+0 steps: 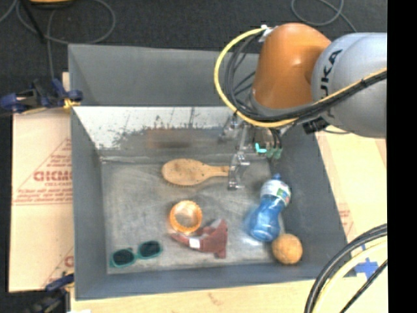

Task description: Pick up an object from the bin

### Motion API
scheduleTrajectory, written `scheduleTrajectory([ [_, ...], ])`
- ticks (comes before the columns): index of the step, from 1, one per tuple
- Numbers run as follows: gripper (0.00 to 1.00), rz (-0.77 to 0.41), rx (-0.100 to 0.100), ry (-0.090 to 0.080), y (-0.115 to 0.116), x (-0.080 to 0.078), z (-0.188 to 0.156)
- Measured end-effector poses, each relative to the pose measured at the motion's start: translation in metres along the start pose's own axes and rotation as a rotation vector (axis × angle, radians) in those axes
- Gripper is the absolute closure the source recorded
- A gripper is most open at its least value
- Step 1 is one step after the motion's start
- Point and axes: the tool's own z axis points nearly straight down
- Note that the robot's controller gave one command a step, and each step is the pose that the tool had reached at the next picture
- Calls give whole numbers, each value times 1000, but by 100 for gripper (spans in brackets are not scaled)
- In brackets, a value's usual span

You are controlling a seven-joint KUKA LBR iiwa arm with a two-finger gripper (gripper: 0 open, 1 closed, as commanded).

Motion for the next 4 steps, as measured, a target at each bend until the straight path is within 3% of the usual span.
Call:
scheduleTrajectory([
  [1, 0, 0, 0, -8, 0, -2, -5],
  [2, 0, -3, 0, -17, 20, -5, 38],
  [3, 100, -140, 1, -16, 22, -12, 124],
  [4, 100, -139, 0, -17, 22, -12, 124],
])
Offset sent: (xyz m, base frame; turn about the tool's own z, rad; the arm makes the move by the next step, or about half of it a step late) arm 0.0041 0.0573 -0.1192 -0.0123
